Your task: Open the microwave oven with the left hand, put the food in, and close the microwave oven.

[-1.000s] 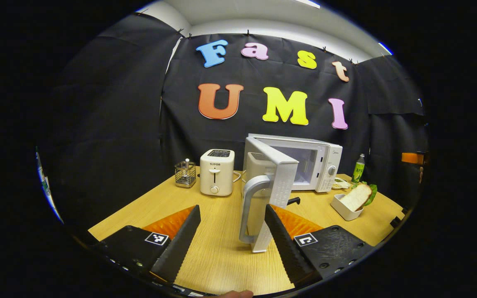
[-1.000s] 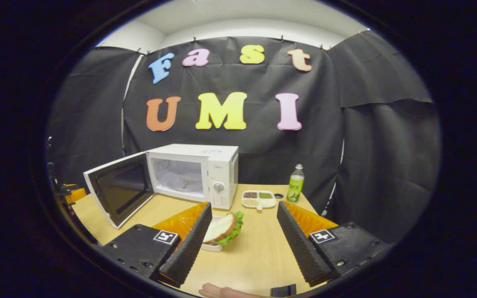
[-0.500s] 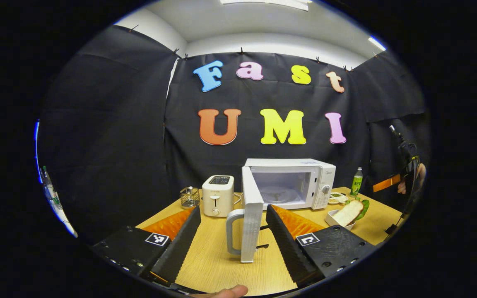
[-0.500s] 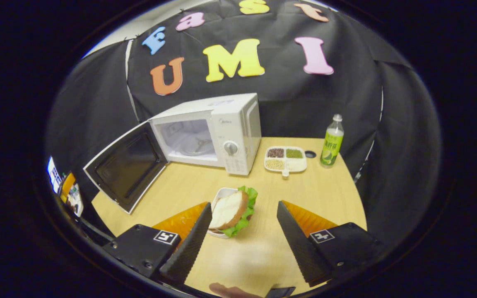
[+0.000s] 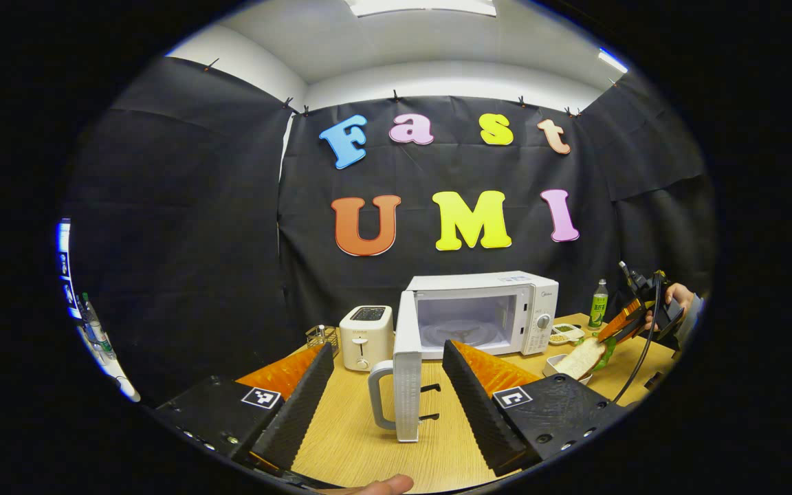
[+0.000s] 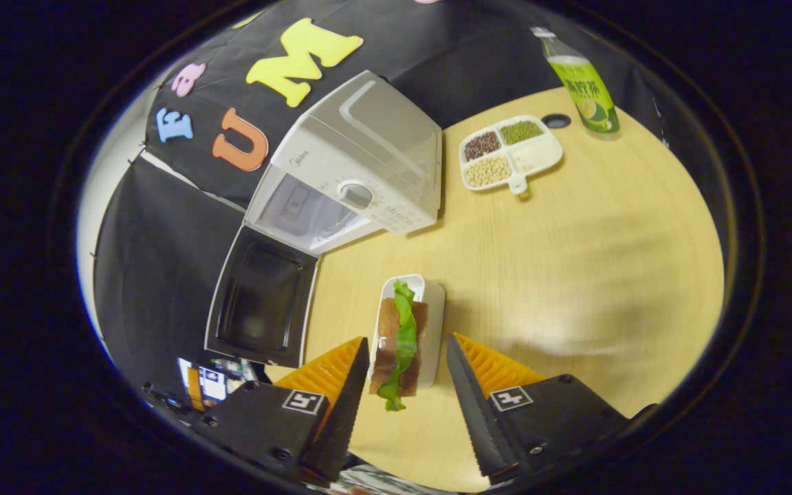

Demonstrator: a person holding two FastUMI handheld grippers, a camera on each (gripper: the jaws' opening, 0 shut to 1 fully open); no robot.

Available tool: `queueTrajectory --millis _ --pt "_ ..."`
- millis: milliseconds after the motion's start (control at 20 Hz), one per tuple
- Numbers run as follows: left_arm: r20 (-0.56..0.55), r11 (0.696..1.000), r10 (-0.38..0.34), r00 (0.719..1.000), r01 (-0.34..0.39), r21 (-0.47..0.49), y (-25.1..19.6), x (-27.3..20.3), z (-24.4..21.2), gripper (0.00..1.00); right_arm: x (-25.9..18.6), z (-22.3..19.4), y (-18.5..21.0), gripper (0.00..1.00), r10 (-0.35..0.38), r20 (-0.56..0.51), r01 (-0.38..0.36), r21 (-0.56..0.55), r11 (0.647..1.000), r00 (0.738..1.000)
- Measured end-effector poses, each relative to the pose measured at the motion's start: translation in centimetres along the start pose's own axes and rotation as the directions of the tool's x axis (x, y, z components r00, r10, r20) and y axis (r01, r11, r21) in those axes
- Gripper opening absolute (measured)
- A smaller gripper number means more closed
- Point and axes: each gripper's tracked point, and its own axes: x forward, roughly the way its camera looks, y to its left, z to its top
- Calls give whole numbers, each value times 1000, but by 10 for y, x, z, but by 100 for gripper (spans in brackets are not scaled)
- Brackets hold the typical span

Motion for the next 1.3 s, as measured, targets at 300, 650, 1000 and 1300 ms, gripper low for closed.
queueTrajectory --millis 300,650,1000,1300 --pt "-17 999 -15 1000 16 33 -9 -17 -6 86 1 -14 13 27 25 -23 -25 -6 1000 999" --pt "-6 998 -58 998 58 0 -13 -46 -2 96 -46 -41 79 25 -107 118 141 -332 933 987" --pt "17 995 -86 996 86 -55 -3 -66 1 96 -65 -74 144 34 -184 312 352 -663 660 932" --pt "29 994 -89 996 91 -62 5 -70 -4 84 -43 -73 199 34 -152 511 525 -747 407 846"
